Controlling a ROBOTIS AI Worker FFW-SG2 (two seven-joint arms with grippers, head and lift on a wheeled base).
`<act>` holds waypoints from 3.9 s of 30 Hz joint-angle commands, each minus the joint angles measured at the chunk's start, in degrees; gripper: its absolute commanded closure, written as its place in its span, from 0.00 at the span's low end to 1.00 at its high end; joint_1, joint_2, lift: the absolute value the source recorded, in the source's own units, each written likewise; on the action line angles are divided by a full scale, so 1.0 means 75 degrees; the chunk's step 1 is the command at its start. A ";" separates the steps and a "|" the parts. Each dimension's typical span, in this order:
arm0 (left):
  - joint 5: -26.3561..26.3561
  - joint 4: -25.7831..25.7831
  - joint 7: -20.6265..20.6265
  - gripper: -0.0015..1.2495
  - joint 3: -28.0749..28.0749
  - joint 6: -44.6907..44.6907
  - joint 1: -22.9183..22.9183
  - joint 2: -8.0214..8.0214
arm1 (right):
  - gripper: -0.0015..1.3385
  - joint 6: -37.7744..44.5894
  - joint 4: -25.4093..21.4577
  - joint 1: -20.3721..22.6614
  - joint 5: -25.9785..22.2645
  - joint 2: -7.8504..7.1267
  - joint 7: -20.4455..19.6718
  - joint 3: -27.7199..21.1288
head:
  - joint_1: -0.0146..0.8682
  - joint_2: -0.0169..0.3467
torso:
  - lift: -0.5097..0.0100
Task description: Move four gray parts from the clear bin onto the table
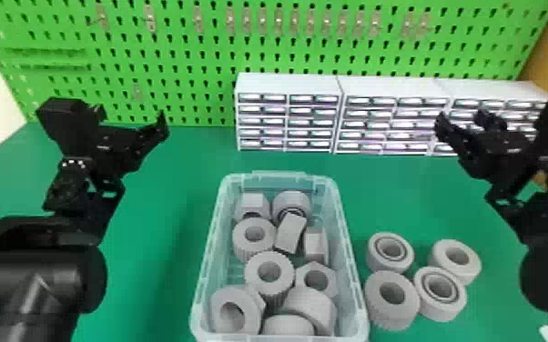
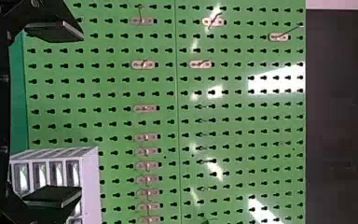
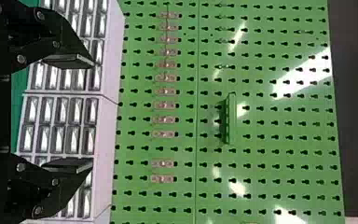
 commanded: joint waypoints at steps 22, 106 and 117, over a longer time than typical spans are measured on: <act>0.0024 -0.0117 -0.0059 0.10 -0.0047 -0.0107 -0.0146 0.0012 | 0.38 0.0000 -0.0061 -0.0126 0.0002 0.0016 0.0000 -0.0071 | 0.78 0.14 | 0.89; -0.0152 -0.0293 0.0059 0.10 -0.0351 0.0045 -0.0029 -0.0023 | 0.38 0.0188 0.0220 0.0026 -0.0467 0.0145 0.0000 -0.0047 | 0.78 0.14 | 0.89; -0.0223 -0.0339 0.0059 0.10 -0.0316 0.0045 -0.0005 -0.0012 | 0.38 0.0258 0.0220 -0.0079 -0.0455 0.0122 0.0000 0.0082 | 0.78 0.14 | 0.89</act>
